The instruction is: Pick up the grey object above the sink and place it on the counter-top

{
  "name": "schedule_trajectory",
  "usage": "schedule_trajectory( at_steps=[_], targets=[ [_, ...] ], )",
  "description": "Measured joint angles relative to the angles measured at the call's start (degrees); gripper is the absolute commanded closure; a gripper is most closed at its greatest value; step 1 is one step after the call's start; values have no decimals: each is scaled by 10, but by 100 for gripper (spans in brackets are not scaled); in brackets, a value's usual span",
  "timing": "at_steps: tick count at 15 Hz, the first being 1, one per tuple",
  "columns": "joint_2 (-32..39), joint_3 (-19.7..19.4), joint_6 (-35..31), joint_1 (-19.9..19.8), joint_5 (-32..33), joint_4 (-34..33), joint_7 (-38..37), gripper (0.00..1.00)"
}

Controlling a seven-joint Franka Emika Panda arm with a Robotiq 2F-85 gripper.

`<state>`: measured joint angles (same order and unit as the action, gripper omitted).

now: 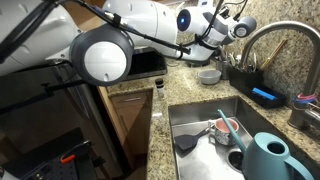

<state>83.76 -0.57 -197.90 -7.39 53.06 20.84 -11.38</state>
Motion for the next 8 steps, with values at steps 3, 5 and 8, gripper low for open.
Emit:
schedule_trajectory(
  at_steps=[3, 5, 8],
  targets=[
    [0, 0, 0, -1, 0, 0, 0, 81],
    [0, 0, 0, 0, 0, 0, 0, 95],
    [4, 4, 0, 4, 1, 1, 1, 95]
  ],
)
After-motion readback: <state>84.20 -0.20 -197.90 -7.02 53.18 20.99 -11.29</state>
